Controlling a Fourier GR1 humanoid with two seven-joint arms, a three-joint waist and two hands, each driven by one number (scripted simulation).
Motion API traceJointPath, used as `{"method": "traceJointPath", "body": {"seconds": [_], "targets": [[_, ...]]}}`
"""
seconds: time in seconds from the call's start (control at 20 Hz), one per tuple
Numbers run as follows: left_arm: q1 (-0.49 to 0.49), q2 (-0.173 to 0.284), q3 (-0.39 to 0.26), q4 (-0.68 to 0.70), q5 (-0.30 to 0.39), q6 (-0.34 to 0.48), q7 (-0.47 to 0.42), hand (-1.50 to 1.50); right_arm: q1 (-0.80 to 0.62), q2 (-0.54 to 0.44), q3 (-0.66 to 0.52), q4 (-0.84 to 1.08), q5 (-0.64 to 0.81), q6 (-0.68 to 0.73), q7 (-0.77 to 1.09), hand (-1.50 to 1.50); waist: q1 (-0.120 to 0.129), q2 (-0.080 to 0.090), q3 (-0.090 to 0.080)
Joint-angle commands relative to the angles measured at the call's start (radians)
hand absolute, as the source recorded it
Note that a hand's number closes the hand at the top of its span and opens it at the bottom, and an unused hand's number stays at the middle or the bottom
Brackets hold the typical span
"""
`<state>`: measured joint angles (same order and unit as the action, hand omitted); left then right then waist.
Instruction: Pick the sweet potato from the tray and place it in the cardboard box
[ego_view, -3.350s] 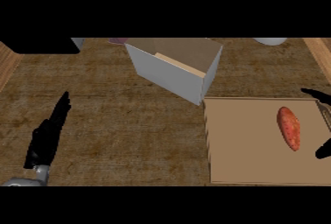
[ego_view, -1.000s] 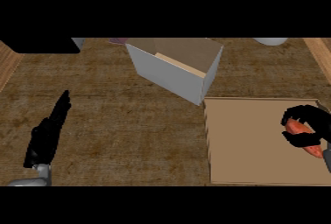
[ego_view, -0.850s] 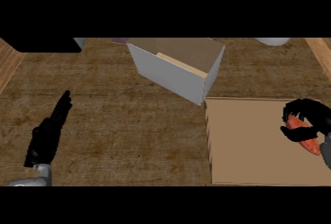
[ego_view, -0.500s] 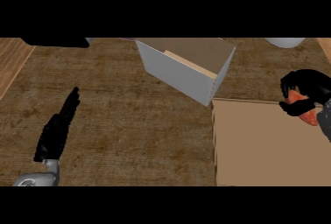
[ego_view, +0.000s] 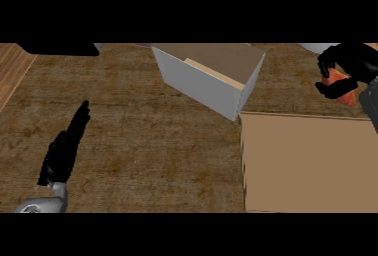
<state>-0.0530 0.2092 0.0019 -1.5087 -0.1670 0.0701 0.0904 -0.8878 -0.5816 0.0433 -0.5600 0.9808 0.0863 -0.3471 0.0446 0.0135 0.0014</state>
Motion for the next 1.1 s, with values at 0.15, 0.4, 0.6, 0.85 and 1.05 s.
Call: {"method": "traceJointPath", "body": {"seconds": [0.15,0.4,0.6,0.85,1.05], "targets": [[0.002,0.015,0.031,0.033,0.014,-0.012,-0.024,0.00,-0.097,0.040,-0.146,0.009,-0.187,0.072,-0.193,1.50,-0.031,-0.008,-0.001],[0.063,-0.001,0.014,-0.023,0.004,-0.004,-0.020,0.00,-0.195,0.097,-0.200,-0.052,-0.299,0.224,-0.190,1.50,-0.034,-0.019,-0.002],[0.050,0.001,0.025,-0.036,-0.010,0.013,0.002,0.00,-0.248,0.132,-0.207,-0.085,-0.334,0.295,-0.146,1.50,-0.038,-0.017,-0.002],[0.030,-0.016,0.021,0.008,-0.013,0.006,-0.016,0.00,-0.349,0.197,-0.210,-0.107,-0.352,0.317,-0.023,1.50,-0.034,-0.014,-0.002],[0.030,-0.023,0.016,0.002,-0.031,0.013,-0.003,0.00,-0.350,0.297,-0.184,-0.083,-0.321,0.222,0.051,1.50,-0.032,-0.012,-0.002]]}}
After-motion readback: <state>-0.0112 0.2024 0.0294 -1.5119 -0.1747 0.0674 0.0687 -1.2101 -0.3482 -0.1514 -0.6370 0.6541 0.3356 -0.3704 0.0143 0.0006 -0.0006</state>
